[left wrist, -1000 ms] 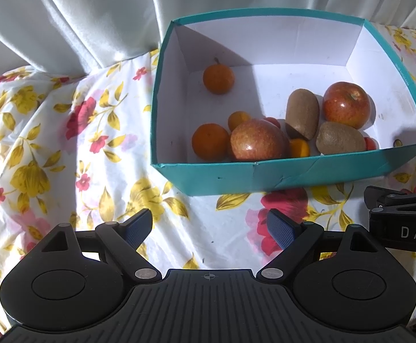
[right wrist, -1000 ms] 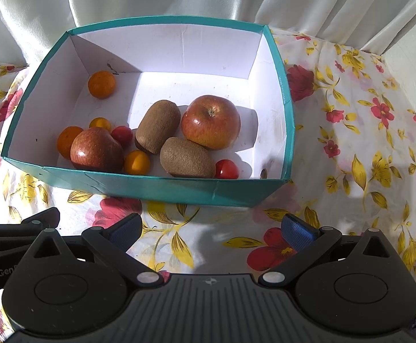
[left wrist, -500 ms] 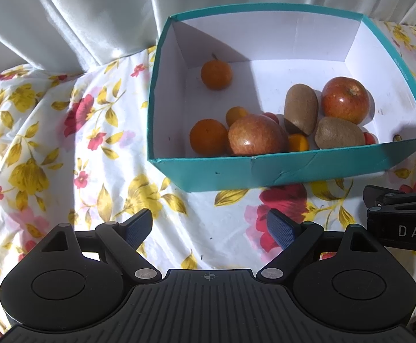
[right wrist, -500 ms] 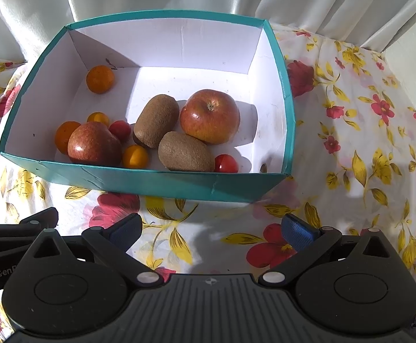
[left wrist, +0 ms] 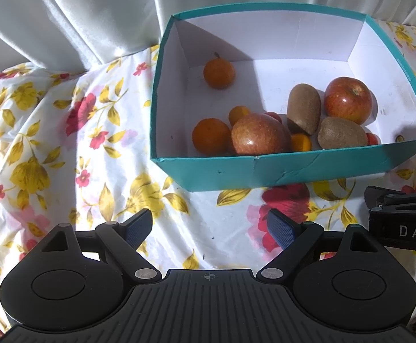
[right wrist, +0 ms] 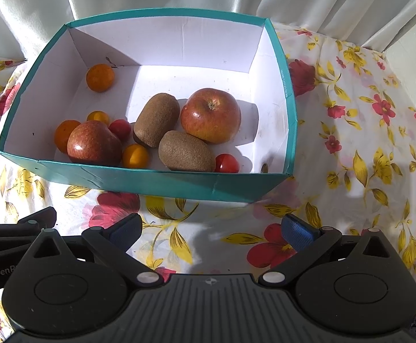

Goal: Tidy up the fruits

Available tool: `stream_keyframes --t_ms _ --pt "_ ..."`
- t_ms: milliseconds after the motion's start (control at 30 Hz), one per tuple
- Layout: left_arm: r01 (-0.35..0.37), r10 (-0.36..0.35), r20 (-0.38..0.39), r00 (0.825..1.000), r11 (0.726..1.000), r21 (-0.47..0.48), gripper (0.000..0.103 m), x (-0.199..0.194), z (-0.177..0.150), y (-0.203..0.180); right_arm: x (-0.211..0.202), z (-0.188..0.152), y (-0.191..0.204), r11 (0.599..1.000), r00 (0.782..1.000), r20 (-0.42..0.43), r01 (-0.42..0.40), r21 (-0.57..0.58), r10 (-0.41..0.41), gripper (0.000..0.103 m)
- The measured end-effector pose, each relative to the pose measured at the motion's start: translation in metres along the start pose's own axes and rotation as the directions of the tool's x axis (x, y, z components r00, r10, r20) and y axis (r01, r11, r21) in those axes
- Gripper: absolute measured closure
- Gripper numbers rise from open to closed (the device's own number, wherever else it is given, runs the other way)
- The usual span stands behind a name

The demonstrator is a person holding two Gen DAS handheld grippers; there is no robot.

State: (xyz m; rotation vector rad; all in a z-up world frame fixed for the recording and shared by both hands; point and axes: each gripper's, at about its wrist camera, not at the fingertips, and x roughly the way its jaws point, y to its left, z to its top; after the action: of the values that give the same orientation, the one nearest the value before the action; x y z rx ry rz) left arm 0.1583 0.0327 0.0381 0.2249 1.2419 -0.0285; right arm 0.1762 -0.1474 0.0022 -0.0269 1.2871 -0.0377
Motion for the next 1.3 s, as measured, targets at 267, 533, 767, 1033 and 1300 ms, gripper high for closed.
stream_keyframes --t_ms 267,533,767,1033,1300 --pt "0.002 -0.002 -0.005 1.000 1.000 0.003 0.012 0.0013 -0.0001 -0.0003 0.0018 0.0008 -0.0002 1.000 1.000 -0.004 0.002 0.000 -0.002 0.000" --pt "0.003 -0.003 -0.011 1.000 1.000 0.003 0.012 0.0030 0.0001 -0.0005 0.0031 0.0005 0.0013 1.000 1.000 -0.004 0.007 0.003 -0.007 0.000" --pt "0.001 -0.001 -0.016 1.000 1.000 0.003 0.012 0.0056 -0.0005 -0.0001 0.0045 0.0006 0.0000 1.000 1.000 -0.002 0.010 0.013 -0.010 0.000" --pt "-0.004 0.004 -0.010 1.000 1.000 0.009 0.012 0.0048 -0.0002 -0.0005 0.0054 -0.0011 0.0015 1.000 1.000 0.005 0.011 0.014 -0.011 0.000" --pt "-0.002 0.001 0.006 1.000 1.000 0.026 0.012 0.0041 -0.0009 -0.0023 0.0051 -0.0006 0.0001 1.000 1.000 0.008 0.011 0.021 -0.012 0.000"
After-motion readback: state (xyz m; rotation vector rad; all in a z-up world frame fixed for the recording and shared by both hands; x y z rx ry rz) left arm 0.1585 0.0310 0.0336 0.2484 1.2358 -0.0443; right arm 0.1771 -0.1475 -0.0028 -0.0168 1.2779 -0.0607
